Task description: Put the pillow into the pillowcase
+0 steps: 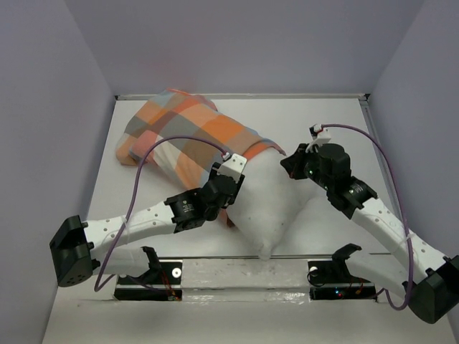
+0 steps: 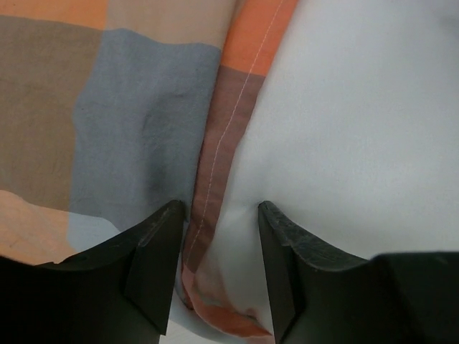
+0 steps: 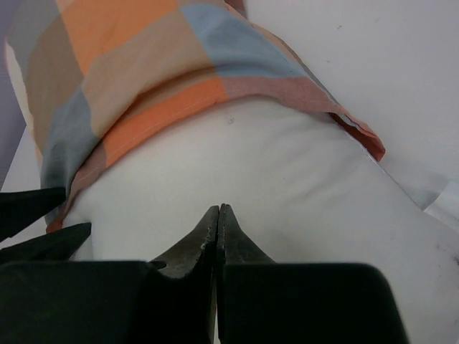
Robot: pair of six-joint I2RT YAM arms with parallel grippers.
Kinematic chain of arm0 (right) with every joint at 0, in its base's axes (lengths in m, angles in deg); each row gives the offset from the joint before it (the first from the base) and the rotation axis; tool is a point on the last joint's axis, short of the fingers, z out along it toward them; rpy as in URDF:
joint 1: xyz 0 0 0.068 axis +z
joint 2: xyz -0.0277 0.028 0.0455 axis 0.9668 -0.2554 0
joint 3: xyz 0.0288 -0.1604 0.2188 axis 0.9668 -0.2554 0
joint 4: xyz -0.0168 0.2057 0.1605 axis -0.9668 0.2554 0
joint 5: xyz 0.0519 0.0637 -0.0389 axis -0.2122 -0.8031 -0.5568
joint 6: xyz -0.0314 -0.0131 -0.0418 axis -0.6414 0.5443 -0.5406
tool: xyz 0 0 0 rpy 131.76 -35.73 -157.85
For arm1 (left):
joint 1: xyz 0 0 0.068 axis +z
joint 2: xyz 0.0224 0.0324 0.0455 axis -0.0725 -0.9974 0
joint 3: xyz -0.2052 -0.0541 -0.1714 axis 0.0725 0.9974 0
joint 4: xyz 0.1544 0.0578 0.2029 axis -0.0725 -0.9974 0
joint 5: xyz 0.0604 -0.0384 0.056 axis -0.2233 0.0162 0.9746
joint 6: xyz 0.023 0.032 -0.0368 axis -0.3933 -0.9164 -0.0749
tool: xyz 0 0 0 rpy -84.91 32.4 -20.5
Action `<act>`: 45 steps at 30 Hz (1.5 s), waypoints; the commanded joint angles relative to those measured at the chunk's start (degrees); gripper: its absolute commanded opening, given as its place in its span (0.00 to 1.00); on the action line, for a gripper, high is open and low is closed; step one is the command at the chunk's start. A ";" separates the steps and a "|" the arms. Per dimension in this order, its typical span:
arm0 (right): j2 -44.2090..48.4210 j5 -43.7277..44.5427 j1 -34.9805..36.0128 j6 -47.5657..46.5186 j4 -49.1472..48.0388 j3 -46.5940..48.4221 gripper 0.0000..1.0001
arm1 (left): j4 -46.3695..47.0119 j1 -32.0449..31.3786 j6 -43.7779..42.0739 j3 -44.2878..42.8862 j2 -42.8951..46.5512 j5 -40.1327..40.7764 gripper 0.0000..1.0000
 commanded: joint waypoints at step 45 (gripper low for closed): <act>-3.21 28.80 17.81 5.61 -52.67 -11.89 0.00 | 14.29 -2.91 22.19 -0.11 11.44 -38.13 0.00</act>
